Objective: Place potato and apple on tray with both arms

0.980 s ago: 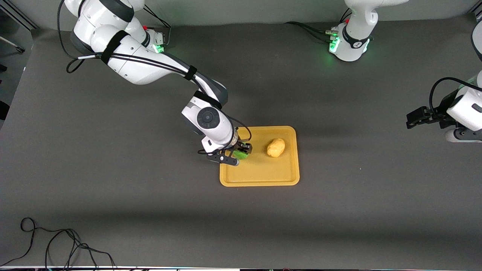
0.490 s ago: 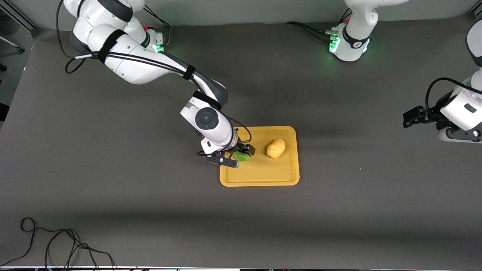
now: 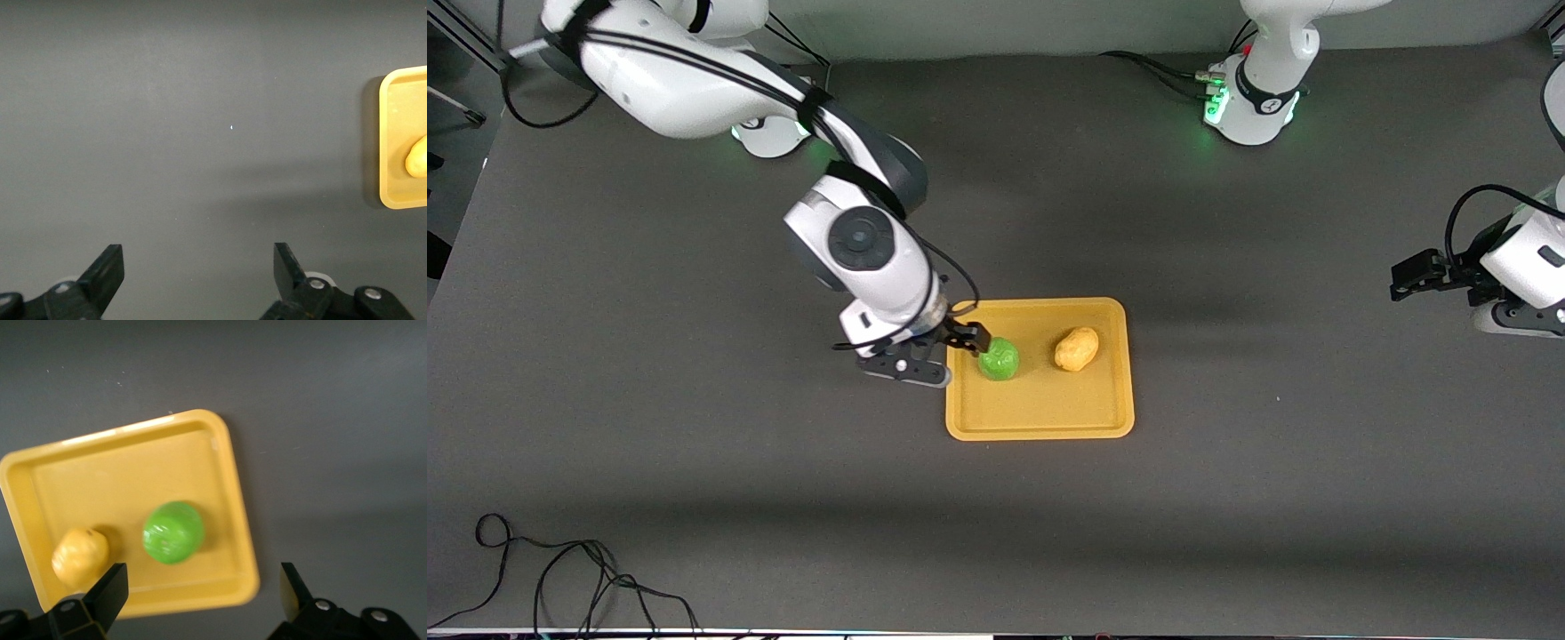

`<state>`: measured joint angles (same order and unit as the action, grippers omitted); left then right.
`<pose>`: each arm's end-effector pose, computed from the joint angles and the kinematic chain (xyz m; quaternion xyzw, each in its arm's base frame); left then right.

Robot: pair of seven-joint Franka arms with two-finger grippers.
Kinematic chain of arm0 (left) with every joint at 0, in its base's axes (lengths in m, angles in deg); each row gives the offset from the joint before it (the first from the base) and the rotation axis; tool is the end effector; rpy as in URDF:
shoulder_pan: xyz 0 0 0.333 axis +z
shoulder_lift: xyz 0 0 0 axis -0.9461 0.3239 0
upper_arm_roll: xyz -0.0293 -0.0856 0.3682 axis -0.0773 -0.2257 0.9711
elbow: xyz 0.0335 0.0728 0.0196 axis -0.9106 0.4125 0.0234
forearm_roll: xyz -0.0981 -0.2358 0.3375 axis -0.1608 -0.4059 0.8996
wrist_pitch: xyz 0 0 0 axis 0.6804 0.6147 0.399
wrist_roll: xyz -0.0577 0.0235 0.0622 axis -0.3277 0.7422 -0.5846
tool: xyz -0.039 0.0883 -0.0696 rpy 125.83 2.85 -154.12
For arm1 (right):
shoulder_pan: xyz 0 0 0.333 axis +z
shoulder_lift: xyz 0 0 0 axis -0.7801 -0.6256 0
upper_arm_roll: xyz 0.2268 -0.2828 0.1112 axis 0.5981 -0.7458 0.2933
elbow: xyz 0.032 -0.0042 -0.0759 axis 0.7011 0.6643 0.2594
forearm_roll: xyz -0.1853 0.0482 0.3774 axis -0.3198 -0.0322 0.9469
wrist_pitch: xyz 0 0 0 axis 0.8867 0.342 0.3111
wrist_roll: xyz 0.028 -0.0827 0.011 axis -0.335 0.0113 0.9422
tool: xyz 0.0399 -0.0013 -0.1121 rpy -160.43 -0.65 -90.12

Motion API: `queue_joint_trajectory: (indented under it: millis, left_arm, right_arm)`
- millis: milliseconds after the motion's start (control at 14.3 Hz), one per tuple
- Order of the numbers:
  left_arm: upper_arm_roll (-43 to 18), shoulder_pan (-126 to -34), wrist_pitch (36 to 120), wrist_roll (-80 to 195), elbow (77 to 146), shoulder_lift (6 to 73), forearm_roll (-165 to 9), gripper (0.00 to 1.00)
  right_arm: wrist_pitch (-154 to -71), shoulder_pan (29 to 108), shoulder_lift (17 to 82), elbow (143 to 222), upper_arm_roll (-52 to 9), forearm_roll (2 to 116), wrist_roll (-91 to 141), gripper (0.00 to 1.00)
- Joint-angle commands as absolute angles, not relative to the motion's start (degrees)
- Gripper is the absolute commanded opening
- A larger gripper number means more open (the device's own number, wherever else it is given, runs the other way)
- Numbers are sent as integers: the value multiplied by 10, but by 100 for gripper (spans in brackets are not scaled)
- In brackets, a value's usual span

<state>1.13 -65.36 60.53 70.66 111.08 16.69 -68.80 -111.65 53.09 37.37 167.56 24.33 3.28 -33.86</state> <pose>0.6082 0.0147 0.5810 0.9987 -0.0473 -0.0181 0.0006 0.6490 0.4039 0.4142 -0.9943 0.0933 0.0127 0.0503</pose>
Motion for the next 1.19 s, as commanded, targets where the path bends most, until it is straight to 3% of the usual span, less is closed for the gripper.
queue_joint_trajectory:
  millis: [0,140,420,770,1120]
  left_arm:
    - [10,-650,608,719,1130,149,-695,100]
    - [10,-650,611,718,1130,150,-695,100]
    - [10,-651,613,719,1132,152,-695,100]
    - [9,-653,616,719,1132,154,-693,100]
    - [9,-652,615,719,1133,154,-692,100]
  right_arm:
    - [-1070,530,484,1700,141,134,-199,100]
    - [-1010,532,542,1721,63,138,-101,100]
    - [-1004,532,656,1816,-53,153,35,100]
    - [-999,532,757,1896,-142,185,144,100]
    - [-984,532,784,1898,-159,242,148,100]
